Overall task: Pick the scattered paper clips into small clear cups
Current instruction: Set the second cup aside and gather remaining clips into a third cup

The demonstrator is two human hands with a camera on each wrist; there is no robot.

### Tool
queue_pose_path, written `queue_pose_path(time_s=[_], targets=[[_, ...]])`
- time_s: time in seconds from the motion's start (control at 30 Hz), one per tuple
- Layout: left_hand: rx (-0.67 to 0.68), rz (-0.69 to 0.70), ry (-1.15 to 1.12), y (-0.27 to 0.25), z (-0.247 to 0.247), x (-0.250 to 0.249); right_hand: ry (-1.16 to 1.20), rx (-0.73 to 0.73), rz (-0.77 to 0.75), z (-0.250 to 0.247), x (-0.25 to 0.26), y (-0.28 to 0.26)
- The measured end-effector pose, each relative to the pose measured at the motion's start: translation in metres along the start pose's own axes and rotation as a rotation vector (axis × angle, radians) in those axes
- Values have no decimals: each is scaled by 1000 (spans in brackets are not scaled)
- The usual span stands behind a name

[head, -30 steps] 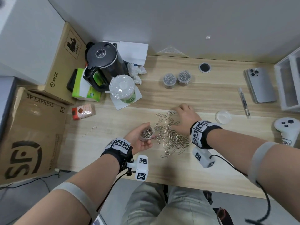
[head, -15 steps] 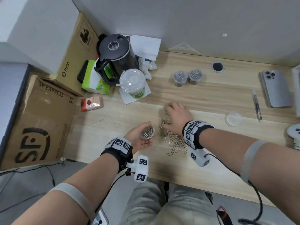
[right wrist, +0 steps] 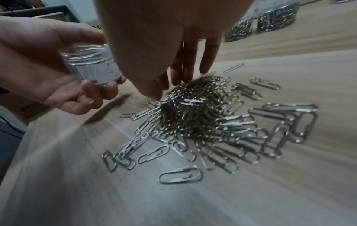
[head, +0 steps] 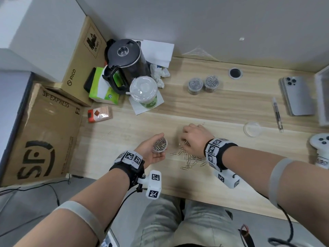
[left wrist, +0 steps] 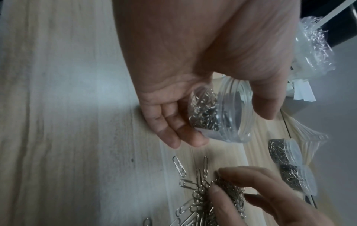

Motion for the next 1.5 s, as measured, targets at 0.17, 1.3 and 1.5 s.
queue_pose_path(time_s=[0.17, 1.3, 1.5], targets=[[-9, 3, -23, 1, 0, 1, 59, 7, -100, -1, 21, 8], [-24, -62, 58, 16, 38, 0, 234, 25, 200, 14, -33, -40], [-13, -75, 77, 18, 39, -3, 123, 72, 168, 21, -22, -30]])
Point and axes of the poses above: each hand's wrist, its own y-axis towards the middle knuckle, its own z-axis out of the palm, x = y × z, the point moved 6 cm from there along y, towards the middle knuckle, and after that the axes turned 8 degrees about -z, right-handed, at the moved point
